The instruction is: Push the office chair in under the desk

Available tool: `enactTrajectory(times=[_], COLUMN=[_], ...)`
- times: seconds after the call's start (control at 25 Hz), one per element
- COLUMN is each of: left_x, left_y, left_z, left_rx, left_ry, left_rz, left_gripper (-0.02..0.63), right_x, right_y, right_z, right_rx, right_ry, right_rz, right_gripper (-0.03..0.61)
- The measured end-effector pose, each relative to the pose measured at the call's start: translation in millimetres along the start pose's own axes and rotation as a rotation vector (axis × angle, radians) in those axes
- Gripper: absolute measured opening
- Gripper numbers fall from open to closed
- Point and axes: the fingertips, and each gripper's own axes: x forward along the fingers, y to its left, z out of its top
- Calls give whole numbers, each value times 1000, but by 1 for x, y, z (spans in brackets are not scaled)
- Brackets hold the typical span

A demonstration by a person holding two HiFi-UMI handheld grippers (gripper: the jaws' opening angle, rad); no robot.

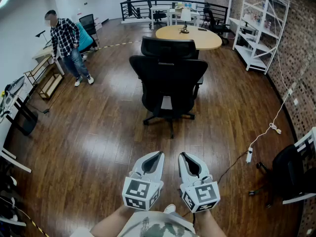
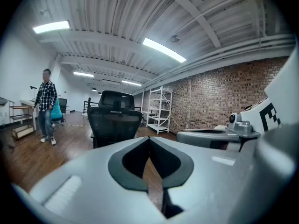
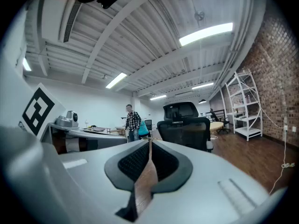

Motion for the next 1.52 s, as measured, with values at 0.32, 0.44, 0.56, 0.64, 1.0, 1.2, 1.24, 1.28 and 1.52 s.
enactTrajectory(times=[0.32,0.44,0.56,0.64,1.0,1.2,1.24,1.28,1.52], left_x=[20,31,42,50,105,136,142,148,182], left_y=[-8,-7,-2,4,51,77,83,88,126], left_z=[6,6,7,7,24,34,37,39,54], left_rx=[16,12,6,1,-23,-38,-40,-40,-45], left_ry=[-17,-16,-21,-26,-33,-33,-33,-33,-39], left_rz=[33,37,35,30,14,-15,-21,-28,-75], left_gripper=[11,11,11,11,11,11,11,11,11], right_x=[0,5,14,22,87,123,130,137,185], right_y=[-27,-37,-45,-50,-77,-92,-95,-97,-106], right_z=[-4,-5,-6,-7,-1,6,7,9,18], right_rx=[2,6,2,-4,-12,-24,-26,-29,-42], right_ry=[7,8,12,15,39,52,55,57,60], right_rz=[24,27,26,22,4,-28,-34,-41,-83], right_gripper=[3,5,11,11,20,23,23,28,35])
